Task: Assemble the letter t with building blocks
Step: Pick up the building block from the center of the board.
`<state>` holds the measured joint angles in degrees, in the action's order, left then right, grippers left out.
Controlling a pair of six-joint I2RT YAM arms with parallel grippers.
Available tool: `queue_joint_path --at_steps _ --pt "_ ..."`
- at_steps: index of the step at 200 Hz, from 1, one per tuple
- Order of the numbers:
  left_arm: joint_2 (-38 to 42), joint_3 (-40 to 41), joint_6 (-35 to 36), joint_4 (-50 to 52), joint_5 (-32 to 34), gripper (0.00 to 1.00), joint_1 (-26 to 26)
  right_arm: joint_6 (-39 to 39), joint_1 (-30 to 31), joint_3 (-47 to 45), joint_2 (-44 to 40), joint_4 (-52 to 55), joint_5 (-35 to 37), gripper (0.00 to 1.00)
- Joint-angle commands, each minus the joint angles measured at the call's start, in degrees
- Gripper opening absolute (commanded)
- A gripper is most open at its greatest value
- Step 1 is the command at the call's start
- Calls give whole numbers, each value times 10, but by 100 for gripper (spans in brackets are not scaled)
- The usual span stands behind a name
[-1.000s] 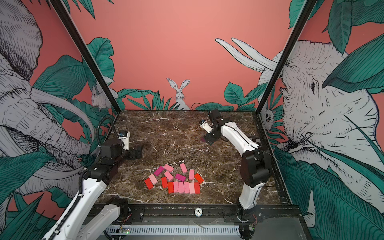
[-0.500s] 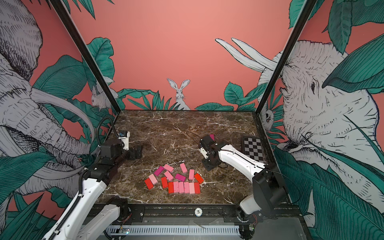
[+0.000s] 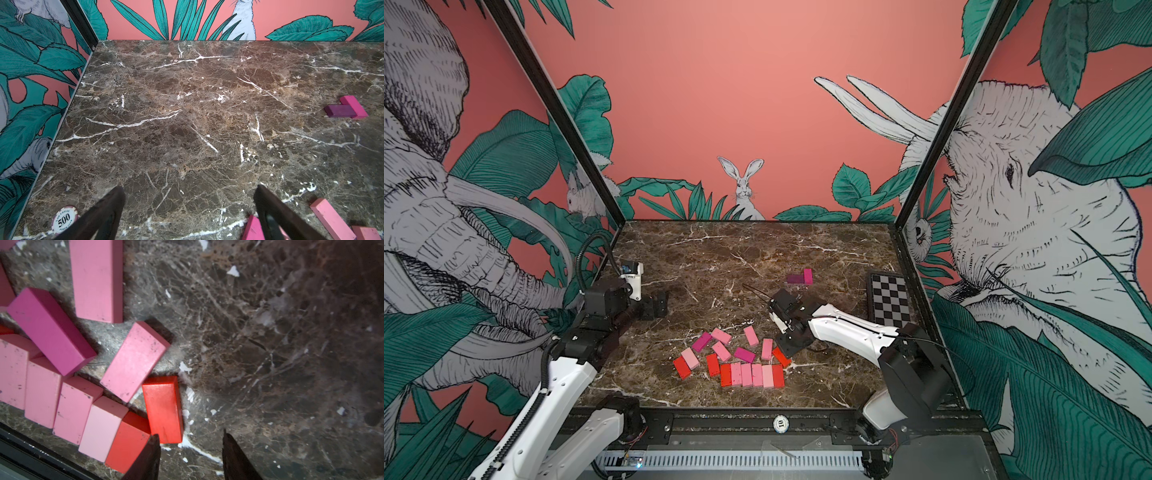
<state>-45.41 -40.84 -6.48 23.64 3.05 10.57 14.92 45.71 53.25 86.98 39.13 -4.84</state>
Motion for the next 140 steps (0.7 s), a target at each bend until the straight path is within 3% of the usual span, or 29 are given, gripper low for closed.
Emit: queue_joint_path --at_steps 1,140 --pt "7 3 -6 -7 6 99 0 15 16 -4 19 -31 6 47" --pt "11 8 -5 -12 2 99 -1 8 49 -13 75 -43 23 39"
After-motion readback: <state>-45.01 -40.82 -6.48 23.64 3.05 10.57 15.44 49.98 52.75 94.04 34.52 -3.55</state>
